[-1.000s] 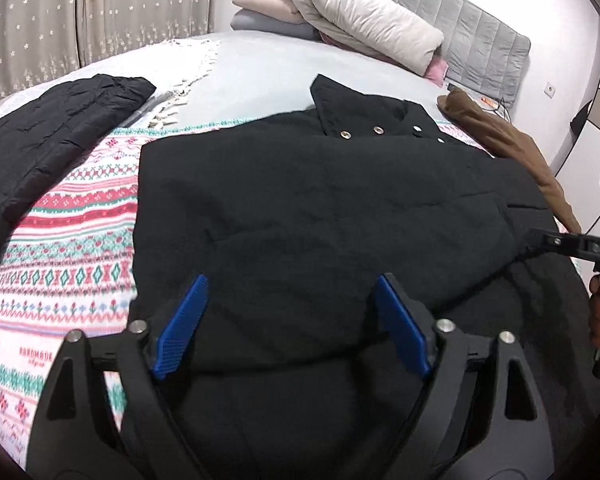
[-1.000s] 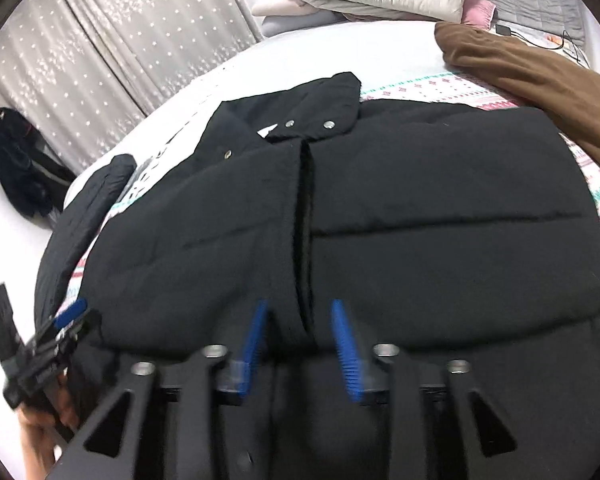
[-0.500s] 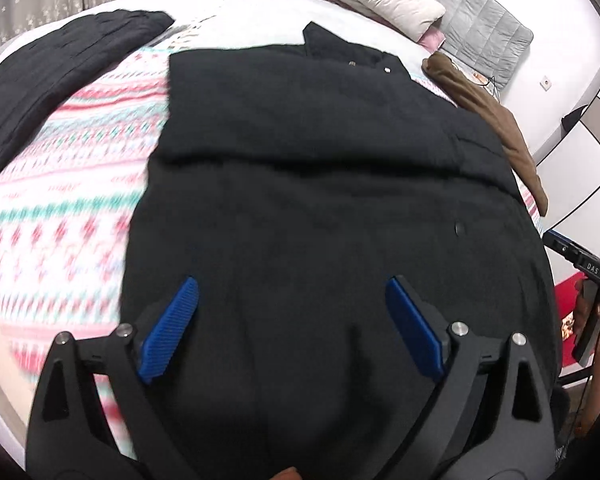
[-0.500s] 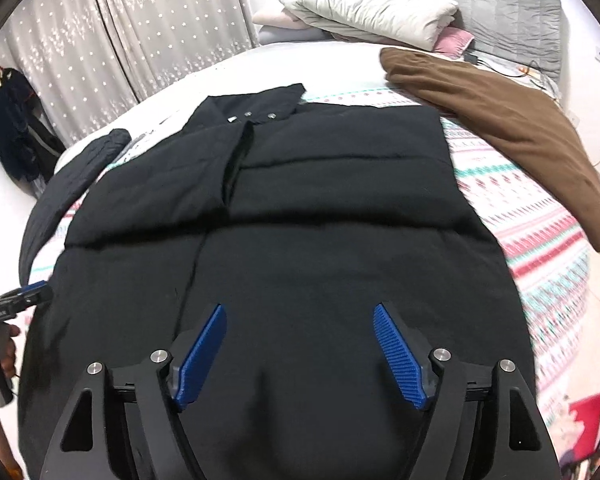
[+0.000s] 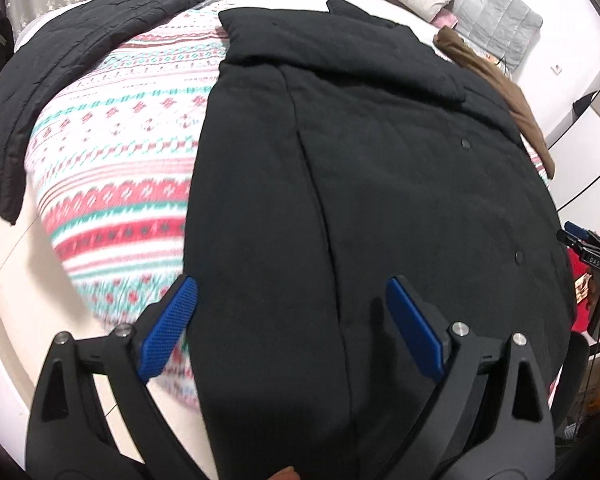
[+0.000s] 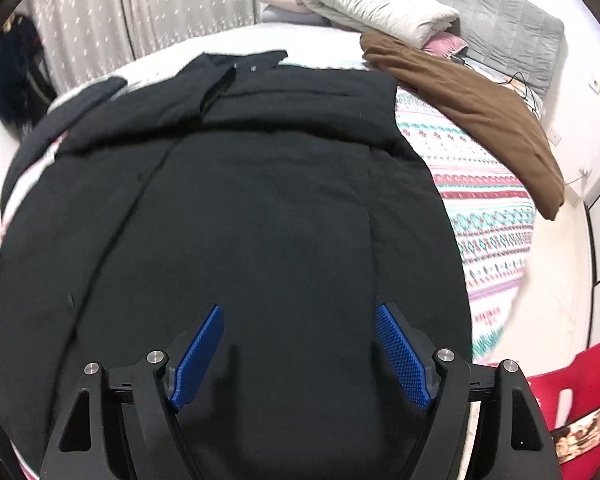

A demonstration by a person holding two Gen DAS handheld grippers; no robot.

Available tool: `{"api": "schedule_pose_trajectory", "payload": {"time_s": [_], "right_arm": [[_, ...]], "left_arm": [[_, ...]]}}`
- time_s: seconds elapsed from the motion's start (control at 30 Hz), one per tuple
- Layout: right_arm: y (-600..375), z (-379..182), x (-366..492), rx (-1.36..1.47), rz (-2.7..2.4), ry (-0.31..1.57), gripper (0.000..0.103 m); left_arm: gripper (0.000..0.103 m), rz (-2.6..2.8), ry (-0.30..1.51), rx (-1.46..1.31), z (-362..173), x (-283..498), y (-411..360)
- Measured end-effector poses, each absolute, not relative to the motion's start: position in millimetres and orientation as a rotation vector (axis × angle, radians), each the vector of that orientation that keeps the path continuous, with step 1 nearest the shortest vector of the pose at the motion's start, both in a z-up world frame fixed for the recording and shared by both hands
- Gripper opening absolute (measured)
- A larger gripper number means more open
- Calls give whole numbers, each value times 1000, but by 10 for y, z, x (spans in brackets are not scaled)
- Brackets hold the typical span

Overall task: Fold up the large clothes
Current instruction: 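Open both tools and lift them off the jacket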

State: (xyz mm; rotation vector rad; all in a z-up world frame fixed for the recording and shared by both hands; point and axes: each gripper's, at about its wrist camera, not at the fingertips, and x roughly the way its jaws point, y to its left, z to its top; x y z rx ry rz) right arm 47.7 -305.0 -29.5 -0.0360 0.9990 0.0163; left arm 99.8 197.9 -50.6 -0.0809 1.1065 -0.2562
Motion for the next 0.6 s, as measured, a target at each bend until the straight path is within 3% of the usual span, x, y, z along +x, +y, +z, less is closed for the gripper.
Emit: {"api": "schedule_pose_trajectory", "payload": {"time_s": [0.6], "right_arm": [[-3498,-306,-37,-103,135,1071,80]], "left_arm": [[97,-277,1195,-188,-625,521,2357]]}}
